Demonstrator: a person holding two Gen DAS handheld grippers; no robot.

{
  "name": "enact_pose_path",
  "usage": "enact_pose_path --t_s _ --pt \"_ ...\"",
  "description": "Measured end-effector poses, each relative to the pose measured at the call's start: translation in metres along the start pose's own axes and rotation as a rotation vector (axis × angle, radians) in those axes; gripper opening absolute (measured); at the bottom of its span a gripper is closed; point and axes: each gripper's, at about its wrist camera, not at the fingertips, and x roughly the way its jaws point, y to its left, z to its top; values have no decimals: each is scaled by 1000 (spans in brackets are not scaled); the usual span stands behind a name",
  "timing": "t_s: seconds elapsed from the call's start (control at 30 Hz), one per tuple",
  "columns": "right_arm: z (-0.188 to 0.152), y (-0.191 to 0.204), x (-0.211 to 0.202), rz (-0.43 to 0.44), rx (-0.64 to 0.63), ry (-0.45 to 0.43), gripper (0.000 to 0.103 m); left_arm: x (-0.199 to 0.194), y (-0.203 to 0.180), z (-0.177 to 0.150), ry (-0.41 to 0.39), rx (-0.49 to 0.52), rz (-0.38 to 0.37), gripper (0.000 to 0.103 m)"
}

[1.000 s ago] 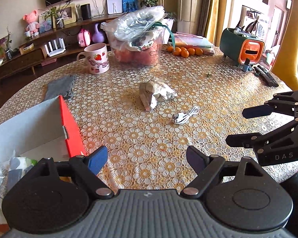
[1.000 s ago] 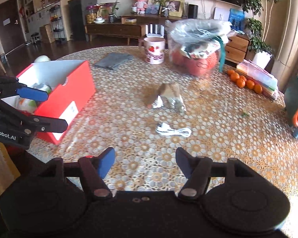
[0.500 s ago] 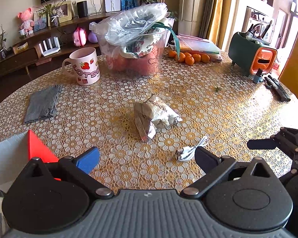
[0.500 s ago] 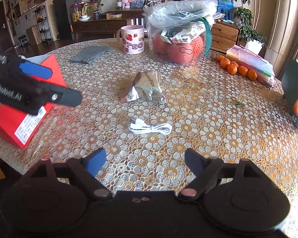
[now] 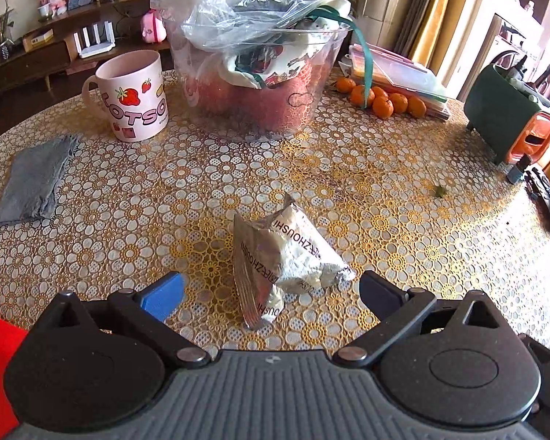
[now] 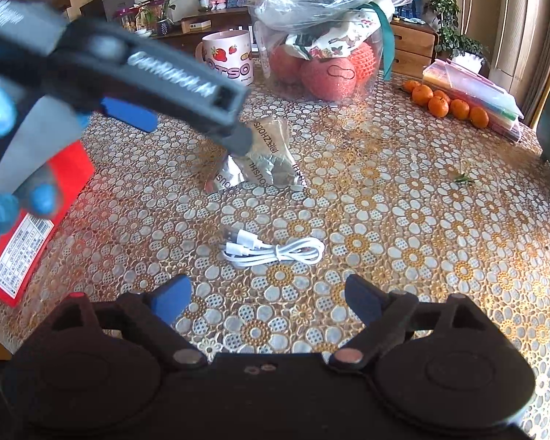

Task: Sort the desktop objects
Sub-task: 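Grasp the silver foil bag with left tool while right tool approaches the white cable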

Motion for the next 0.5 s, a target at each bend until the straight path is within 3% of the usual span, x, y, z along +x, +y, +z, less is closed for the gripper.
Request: enact_pose_path --t_s 0.3,0.5 --pt "4 2 22 -1 7 11 91 39 -7 29 38 -93 57 102" --pt "9 0 31 -9 15 4 91 64 -9 29 82 -126 88 102"
